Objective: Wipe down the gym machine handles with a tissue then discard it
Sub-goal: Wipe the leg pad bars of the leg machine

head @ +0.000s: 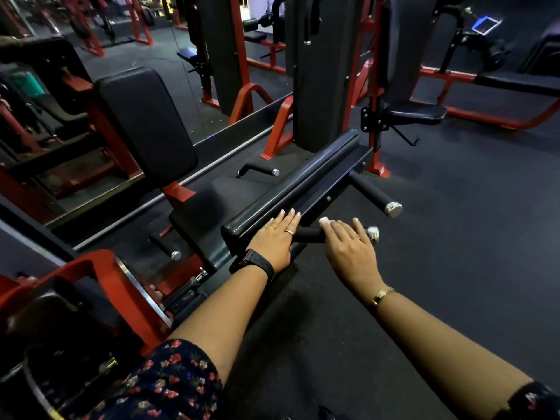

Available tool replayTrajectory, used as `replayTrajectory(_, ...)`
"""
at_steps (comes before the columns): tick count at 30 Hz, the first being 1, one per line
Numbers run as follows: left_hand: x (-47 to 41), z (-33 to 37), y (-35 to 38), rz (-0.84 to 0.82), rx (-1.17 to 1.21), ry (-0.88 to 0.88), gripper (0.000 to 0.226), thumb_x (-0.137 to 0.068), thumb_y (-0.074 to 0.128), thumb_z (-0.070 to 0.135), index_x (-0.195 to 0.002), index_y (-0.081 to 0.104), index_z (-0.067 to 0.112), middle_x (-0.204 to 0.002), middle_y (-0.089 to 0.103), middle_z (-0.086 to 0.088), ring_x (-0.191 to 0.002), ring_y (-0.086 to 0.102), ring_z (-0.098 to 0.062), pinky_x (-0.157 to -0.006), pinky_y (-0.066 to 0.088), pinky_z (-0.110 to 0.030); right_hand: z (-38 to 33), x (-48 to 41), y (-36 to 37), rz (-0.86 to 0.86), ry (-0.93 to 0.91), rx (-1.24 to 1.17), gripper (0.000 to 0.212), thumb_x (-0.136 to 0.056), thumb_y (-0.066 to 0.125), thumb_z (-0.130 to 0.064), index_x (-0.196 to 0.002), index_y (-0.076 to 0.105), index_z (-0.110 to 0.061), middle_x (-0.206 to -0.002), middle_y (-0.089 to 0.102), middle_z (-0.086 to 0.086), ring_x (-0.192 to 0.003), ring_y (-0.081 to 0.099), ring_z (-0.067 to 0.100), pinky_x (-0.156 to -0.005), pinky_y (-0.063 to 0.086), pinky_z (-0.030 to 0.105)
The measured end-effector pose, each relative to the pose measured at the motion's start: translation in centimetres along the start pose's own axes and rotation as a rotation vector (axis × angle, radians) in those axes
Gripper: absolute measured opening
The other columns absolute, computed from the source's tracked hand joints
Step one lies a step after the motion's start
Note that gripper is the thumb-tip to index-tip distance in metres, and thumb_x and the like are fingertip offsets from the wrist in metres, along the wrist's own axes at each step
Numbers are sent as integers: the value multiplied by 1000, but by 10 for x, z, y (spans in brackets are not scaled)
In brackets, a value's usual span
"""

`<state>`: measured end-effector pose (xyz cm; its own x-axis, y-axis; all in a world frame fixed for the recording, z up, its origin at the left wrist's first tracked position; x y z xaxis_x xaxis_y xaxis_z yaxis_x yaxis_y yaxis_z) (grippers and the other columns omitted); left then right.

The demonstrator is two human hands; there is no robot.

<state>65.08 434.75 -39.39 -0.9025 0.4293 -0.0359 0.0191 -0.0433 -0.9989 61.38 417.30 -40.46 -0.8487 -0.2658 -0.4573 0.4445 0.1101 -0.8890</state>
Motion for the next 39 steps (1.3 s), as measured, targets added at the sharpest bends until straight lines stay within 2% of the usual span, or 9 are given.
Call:
replayTrajectory(4, -1, -1, 0, -4, 7, -3, 72, -99, 44, 21, -155, -1, 14, -163, 0, -3, -150, 1, -20, -120, 4, -31, -12, 1, 9, 17, 91, -32, 48, -83, 47, -7, -130, 52, -2, -121, 60, 14, -117, 55, 30, -114, 21, 45)
replayTrajectory(10, -2, -1, 1, 2, 8, -2, 73, -99, 46, 23, -155, 1, 15, -163, 0, -2, -150, 1, -18, -119, 2, -30, -26, -14, 23, -65, -249, -10, 59, -80, 60, 1, -138, 45, 2, -141, 47, 20, -132, 45, 32, -114, 26, 44)
replayTrajectory(15, -2, -1, 2, -5, 11, -5, 74, -99, 46, 23, -155, -1, 15, -163, -1, -3, -150, 1, -19, -120, 3, -30, 19, 3, 18, -53, -556, 140, 53, -95, 29, -4, -148, 29, -5, -157, 24, 11, -145, 21, 27, -118, 19, 44)
replayTrajectory(20, -2, -1, 2, 1, 18, -8, 74, -99, 47, 22, -155, -1, 15, -163, -1, -3, -150, 1, -20, -120, 3, -31, 54, 21, 10, -7, -611, 196, 49, -101, 19, -4, -150, 27, -8, -158, 23, 5, -144, 23, 22, -117, 21, 43)
replayTrajectory(25, -3, -1, 2, 0, -6, -2, 74, -99, 46, 23, -155, -2, 14, -163, -2, -4, -150, 1, -20, -120, 4, -31, 32, 1, 13, 3, -655, 251, 59, -95, 25, -2, -152, 19, -11, -159, 17, 2, -145, 19, 20, -118, 14, 44)
replayTrajectory(29, -3, -1, 2, -9, -5, -1, 75, -99, 47, 23, -155, -2, 15, -163, -2, -4, -150, 0, -20, -120, 4, -31, 21, -9, 14, 3, -722, 221, 65, -87, 41, -2, -149, 26, -13, -157, 24, 2, -144, 24, 20, -116, 20, 45)
replayTrajectory(33, -3, -2, 3, 1, 16, -3, 74, -99, 47, 23, -155, 0, 14, -163, 1, -4, -150, 2, -21, -121, 6, -32, 55, 3, 9, -21, -846, 276, 56, -90, 53, -4, -144, 41, -10, -157, 24, 1, -145, 20, 18, -116, 27, 43)
replayTrajectory(35, -4, -2, 4, 7, 25, -3, 73, -99, 46, 23, -155, 1, 14, -163, 2, -3, -150, 4, -21, -122, 8, -33, 77, 10, 4, 8, -896, 363, 49, -92, 49, -3, -141, 46, -8, -157, 24, 2, -145, 21, 18, -116, 26, 44)
replayTrajectory(39, -4, -2, 6, 16, 25, -3, 72, -99, 45, 21, -155, 1, 15, -163, 2, -3, -150, 4, -21, -122, 8, -33, 90, 18, -1, 44, -875, 400, 51, -97, 38, -4, -147, 35, -9, -157, 27, 0, -143, 26, 17, -115, 26, 42)
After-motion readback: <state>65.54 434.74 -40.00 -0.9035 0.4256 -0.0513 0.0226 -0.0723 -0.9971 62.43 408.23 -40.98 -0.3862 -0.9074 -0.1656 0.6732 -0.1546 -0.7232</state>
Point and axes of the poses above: each hand's wrist, its own x-axis away from the middle knuckle, its own y-axis out of the palm, z = x × y, the point moved 2 cm from there along -x, towards the middle knuckle
